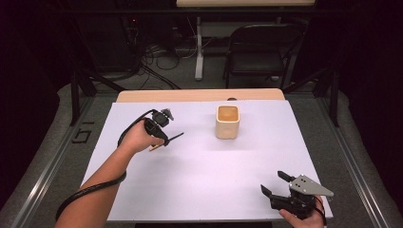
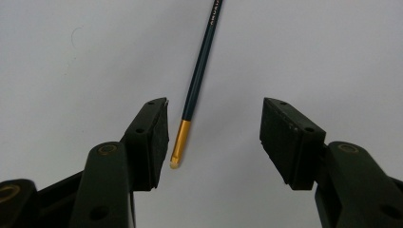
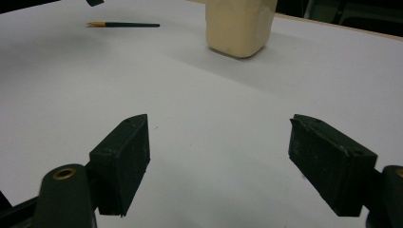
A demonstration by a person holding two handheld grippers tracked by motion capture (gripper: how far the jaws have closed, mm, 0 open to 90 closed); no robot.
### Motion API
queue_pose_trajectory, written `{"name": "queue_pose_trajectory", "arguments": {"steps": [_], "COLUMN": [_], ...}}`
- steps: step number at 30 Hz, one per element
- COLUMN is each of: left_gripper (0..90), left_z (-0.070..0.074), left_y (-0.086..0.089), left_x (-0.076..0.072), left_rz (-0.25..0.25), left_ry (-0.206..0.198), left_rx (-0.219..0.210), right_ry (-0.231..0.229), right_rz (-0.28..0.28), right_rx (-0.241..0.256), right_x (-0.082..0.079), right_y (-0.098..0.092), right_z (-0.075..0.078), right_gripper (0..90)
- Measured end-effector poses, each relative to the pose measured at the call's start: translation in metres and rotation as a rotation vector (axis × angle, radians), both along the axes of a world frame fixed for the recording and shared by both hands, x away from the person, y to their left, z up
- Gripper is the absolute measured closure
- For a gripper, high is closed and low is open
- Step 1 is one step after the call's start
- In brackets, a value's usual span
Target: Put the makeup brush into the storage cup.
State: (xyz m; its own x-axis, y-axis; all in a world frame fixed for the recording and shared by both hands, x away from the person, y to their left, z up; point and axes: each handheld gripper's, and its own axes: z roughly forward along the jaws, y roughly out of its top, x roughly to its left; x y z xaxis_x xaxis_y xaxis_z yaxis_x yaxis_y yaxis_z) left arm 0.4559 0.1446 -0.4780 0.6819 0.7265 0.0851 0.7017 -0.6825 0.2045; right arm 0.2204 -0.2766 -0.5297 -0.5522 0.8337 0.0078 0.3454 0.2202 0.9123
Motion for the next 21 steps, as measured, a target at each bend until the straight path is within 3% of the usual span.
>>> {"name": "queue_pose_trajectory", "arguments": {"steps": [21], "left_gripper": [50.0], "left_z": [-0.013], "left_y": [0.001], "left_x": [0.016], "left_rz": [-0.011], "left_ry": [0.049], "left_rx": [0.051], "right_ry": [0.009], "right_rz": [0.01], "right_rx": [-0.006], "right_x": [0.0], "right_y": [0.0], "right_z": [0.0], "right_gripper": [21.4]}}
